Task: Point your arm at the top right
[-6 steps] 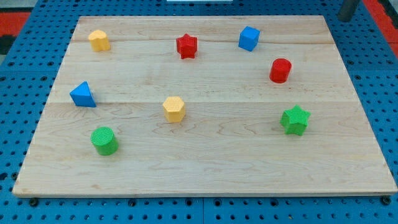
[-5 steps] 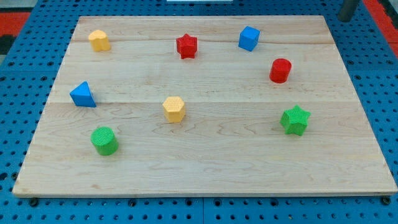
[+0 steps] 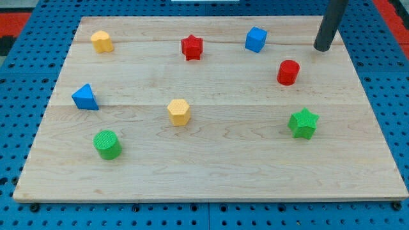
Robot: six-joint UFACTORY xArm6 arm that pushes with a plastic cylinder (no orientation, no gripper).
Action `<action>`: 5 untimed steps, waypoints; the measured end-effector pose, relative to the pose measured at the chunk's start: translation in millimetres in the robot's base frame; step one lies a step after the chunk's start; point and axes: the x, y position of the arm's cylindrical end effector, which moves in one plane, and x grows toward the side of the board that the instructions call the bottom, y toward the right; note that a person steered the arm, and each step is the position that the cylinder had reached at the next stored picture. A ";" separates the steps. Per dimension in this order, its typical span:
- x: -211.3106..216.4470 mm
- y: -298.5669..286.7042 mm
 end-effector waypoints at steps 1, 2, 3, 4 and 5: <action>0.8 0.0; 6.5 0.0; 11.1 9.3; 15.4 27.1; 15.8 33.3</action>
